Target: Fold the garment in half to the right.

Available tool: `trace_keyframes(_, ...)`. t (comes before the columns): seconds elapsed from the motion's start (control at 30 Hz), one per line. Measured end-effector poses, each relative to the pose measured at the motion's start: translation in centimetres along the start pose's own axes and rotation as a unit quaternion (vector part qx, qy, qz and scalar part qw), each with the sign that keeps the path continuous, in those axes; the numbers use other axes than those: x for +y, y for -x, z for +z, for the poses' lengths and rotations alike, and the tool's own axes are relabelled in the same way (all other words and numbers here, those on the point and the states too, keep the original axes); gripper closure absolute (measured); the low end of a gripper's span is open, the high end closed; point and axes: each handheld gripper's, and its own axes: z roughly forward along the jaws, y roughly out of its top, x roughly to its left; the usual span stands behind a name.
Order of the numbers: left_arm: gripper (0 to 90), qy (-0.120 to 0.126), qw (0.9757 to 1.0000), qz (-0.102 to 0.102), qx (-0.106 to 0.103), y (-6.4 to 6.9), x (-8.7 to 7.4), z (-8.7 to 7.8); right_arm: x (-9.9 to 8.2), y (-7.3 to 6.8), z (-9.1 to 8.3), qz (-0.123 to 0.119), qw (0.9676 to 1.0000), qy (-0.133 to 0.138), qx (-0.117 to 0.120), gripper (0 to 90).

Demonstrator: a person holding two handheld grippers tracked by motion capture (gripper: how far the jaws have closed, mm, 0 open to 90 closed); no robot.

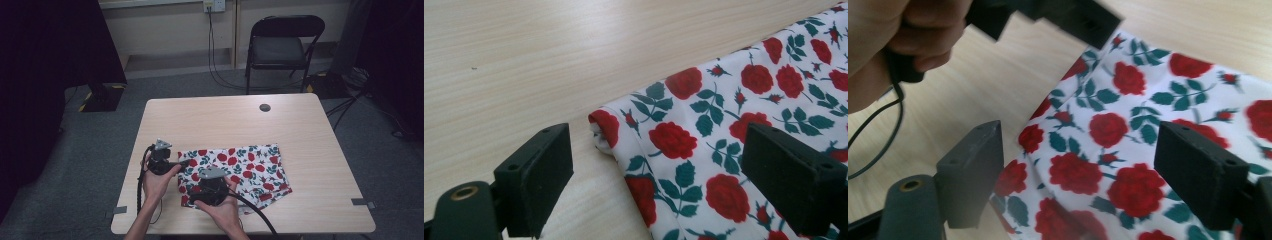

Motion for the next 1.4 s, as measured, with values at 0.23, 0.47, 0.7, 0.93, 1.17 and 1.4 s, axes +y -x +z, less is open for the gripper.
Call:
trace_keyframes(0.23, 11.5, -0.021, 0.9986, 0.037, 0.03, -0.4, -0.1, 2.0, -0.5, -1.1, 1.7, -0.012, 0.9998, -0.013, 0.003, 19.7)
trace_keyframes(0.47, 11.2, -0.033, 0.9992, 0.017, 0.017, -1.4, -0.4, 3.2, -1.2, -2.1, 3.1, -0.023, 0.9993, -0.028, 0.002, 18.1)
trace_keyframes(0.7, 12.8, -0.053, 0.9985, 0.014, 0.008, -1.3, -0.8, 4.8, -1.8, -2.7, 4.2, -0.025, 0.9988, -0.04, 0.009, 18.7)
trace_keyframes(0.93, 13.4, -0.055, 0.9984, 0.009, 0.005, -1.2, -1.0, 5.5, -2.4, -3.0, 4.8, -0.033, 0.9981, -0.05, 0.017, 19.4)
trace_keyframes(1.17, 14.6, -0.056, 0.9982, 0.015, 0.019, -0.9, -1.0, 5.6, -2.6, -3.3, 4.9, -0.045, 0.9978, -0.048, 0.008, 23.8)
trace_keyframes(1.4, 20.0, -0.045, 0.9985, 0.015, 0.026, -0.9, -1.3, 5.4, -2.9, -3.8, 4.7, -0.067, 0.9967, -0.045, -0.009, 34.6)
